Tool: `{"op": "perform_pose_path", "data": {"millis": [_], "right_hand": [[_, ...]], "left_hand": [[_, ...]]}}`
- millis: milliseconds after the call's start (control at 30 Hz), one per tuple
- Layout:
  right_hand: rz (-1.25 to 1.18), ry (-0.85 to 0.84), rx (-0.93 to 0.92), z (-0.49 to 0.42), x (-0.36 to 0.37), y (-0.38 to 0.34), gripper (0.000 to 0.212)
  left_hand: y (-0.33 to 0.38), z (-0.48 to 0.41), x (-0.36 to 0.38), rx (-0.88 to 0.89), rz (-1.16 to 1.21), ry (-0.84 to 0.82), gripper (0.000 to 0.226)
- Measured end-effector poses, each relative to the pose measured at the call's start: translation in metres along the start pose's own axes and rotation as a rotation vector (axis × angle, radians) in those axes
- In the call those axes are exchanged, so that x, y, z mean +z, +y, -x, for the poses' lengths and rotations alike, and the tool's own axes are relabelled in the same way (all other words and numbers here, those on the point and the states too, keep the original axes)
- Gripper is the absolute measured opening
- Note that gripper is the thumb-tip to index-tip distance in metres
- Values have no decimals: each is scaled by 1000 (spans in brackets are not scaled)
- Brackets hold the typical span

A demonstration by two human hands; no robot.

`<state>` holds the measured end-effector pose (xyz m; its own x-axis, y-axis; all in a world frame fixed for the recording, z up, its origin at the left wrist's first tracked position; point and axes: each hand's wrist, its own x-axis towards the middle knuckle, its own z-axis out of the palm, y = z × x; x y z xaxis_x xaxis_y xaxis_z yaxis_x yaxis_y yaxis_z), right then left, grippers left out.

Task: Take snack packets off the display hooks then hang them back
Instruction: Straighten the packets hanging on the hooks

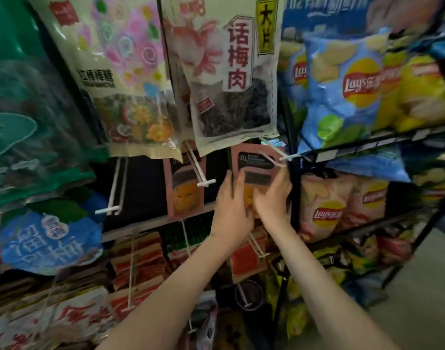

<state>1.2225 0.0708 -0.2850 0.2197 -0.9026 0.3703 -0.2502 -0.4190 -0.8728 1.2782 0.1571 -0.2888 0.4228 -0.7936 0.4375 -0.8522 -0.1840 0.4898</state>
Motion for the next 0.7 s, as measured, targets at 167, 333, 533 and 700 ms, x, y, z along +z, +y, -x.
{"op": "perform_pose_path", "data": {"millis": [167,333,533,700], "right_hand": [[-203,-34,89,-28,8,-1,74],[-241,-42,71,-30,-1,2,28],[-301,-40,26,-15,-27,-8,18],[-301,62,53,-4,-56,-14,12]], "left_hand": [[13,-16,5,-3,-61,-14,75],[14,-9,1,-42,-37,-52,79],[17,-1,-4,-73,-14,-87,78],[28,5,-9,-122,56,-148,75]]}}
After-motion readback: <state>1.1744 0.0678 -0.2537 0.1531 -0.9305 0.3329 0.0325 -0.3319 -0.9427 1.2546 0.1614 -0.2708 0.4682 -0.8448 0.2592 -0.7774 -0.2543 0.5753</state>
